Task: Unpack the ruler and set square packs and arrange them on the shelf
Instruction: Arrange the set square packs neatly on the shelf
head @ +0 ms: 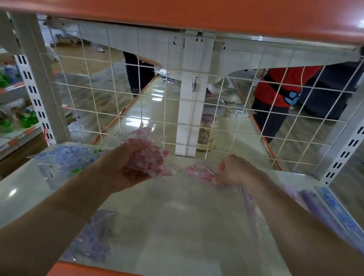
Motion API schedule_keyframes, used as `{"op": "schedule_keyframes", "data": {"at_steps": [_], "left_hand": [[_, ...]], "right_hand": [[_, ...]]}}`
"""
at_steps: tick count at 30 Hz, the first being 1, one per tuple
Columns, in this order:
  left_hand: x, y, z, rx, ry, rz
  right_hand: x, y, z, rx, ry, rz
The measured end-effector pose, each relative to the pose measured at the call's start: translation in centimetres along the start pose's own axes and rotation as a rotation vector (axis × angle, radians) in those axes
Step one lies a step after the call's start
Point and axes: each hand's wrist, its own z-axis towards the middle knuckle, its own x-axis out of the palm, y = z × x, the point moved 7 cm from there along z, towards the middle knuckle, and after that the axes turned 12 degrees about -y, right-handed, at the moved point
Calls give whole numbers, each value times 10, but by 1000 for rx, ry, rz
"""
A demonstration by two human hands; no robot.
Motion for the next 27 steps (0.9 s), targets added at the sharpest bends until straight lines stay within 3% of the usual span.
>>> {"op": "schedule_keyframes", "data": {"at_steps": [3, 5, 7, 10, 12, 23, 27], "left_hand": [[2, 1, -2, 3, 37, 6], [5, 2, -6, 8, 69, 23], [10, 3, -11, 4, 111, 19], [18, 5, -18, 21, 172, 36], [20, 6, -22, 11, 186, 45], [13, 4, -49, 44, 239, 170], [3, 2, -53, 38, 220, 136]], "right_hand": [[-3, 2, -3, -40, -12, -46], [-17, 10, -7, -82, -122, 64], [-35, 27, -16, -133, -192, 360], [-50, 59, -37, -122, -48, 848], [-56, 73, -44, -107, 12, 1002], [-76, 96, -52, -145, -61, 1146], [-80, 87, -49, -33, -156, 1338]]}}
